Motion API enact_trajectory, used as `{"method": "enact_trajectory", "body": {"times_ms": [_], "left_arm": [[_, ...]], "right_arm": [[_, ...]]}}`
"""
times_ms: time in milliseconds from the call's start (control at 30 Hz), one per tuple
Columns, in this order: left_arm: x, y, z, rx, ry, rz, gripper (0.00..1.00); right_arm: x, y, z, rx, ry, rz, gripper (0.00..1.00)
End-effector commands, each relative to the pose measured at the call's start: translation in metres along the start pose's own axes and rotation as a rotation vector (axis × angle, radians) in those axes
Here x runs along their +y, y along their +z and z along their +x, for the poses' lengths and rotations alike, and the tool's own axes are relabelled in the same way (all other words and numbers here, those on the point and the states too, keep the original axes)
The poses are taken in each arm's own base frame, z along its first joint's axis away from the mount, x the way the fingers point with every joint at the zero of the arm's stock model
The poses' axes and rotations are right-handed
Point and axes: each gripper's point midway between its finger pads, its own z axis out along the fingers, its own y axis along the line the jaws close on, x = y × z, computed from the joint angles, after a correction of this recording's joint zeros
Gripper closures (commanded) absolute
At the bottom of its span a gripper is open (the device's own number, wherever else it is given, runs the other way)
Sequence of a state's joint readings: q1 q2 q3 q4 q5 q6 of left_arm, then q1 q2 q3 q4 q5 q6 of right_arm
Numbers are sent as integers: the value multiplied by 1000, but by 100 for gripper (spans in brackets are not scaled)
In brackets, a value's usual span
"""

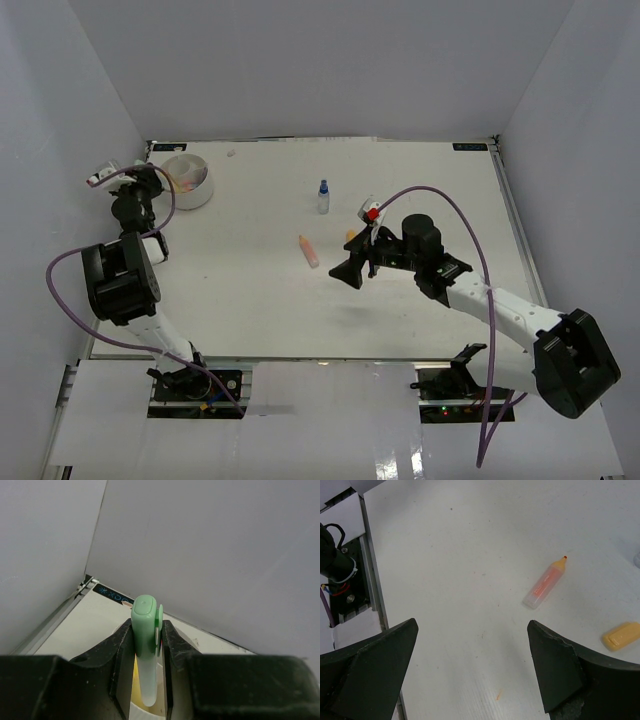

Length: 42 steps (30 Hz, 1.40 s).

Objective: Sort the stationery into containers
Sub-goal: Place the pen in the storage box.

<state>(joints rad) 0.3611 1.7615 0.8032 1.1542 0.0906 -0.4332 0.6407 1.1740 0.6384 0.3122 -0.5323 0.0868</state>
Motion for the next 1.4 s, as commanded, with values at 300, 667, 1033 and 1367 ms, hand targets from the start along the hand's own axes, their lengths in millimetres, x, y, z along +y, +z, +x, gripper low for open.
{"method": "enact_trajectory", "body": {"times_ms": [300, 667, 1033, 1367], "left_arm": [[-10, 10, 21, -16, 10, 133, 87], [-12, 11, 32, -12, 31, 173, 84], [-7, 6, 70, 88, 90, 213, 79], [-6, 6, 86, 129, 95, 216, 71]], "right_arm": [[-3, 6, 4, 13, -11, -21, 3], [-4, 9, 7, 21, -7, -30, 3], [-7, 11, 10, 34, 2, -29, 2], [-8, 12, 13, 40, 6, -27, 2]]}}
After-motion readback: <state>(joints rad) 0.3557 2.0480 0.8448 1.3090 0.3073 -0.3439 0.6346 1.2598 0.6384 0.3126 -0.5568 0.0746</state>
